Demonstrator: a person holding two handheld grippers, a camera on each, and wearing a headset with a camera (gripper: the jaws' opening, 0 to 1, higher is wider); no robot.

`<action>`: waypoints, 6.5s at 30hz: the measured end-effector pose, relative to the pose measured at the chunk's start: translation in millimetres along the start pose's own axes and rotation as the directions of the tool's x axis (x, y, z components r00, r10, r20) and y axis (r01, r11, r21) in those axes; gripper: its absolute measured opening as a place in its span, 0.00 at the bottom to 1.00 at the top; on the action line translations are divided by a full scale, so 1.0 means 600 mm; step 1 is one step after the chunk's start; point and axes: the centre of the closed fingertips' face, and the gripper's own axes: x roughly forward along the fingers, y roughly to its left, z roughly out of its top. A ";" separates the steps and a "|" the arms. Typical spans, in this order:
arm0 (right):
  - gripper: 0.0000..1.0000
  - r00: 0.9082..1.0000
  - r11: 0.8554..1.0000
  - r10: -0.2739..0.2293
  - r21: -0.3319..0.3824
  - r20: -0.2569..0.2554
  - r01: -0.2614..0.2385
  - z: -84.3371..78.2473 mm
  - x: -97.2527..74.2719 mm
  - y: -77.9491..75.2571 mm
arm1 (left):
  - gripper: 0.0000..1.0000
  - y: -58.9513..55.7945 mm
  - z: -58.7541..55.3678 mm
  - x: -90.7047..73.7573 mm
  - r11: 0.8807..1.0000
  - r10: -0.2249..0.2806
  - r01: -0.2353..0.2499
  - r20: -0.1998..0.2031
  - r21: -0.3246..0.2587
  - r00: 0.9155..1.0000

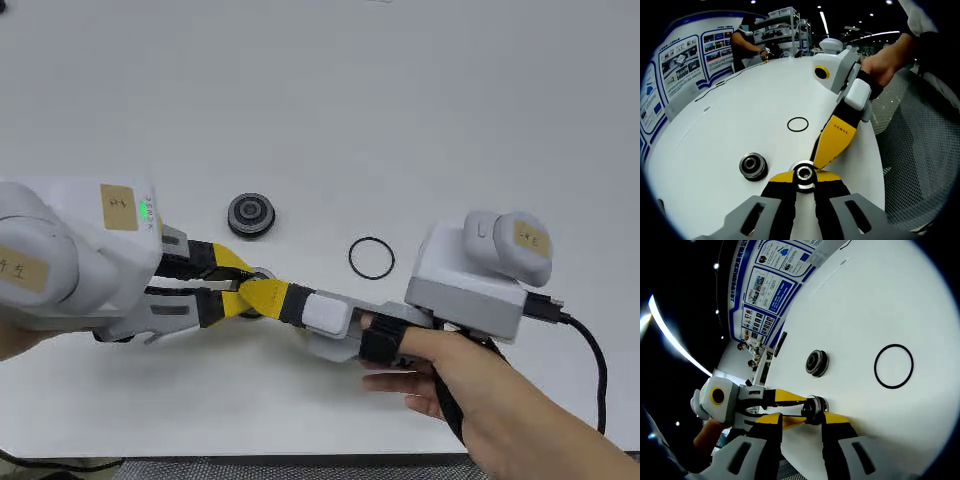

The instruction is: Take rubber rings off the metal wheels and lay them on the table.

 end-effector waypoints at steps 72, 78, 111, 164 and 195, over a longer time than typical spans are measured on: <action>0.01 0.990 0.969 -0.143 -0.203 -0.006 0.139 0.005 0.004 -0.014 | 0.13 0.000 -0.001 0.001 1.000 0.002 -0.002 -0.004 0.002 1.000; 0.01 0.989 0.969 -0.151 -0.201 -0.010 0.146 0.005 0.002 -0.013 | 0.13 -0.001 0.000 0.001 1.000 0.002 -0.002 0.002 0.000 1.000; 0.01 0.986 0.944 -0.161 -0.295 -0.030 0.145 0.001 0.008 0.001 | 0.13 -0.003 -0.001 -0.001 1.000 0.000 0.000 0.004 0.005 1.000; 0.02 0.960 0.977 -0.213 0.022 0.184 0.212 0.088 -0.067 -0.064 | 0.29 0.040 0.003 -0.065 0.987 0.143 -0.138 0.065 -0.088 0.987; 0.06 0.862 0.936 -0.348 0.083 0.369 0.342 0.138 -0.157 -0.136 | 0.28 0.083 0.045 -0.056 0.978 0.183 -0.166 0.134 -0.130 0.974</action>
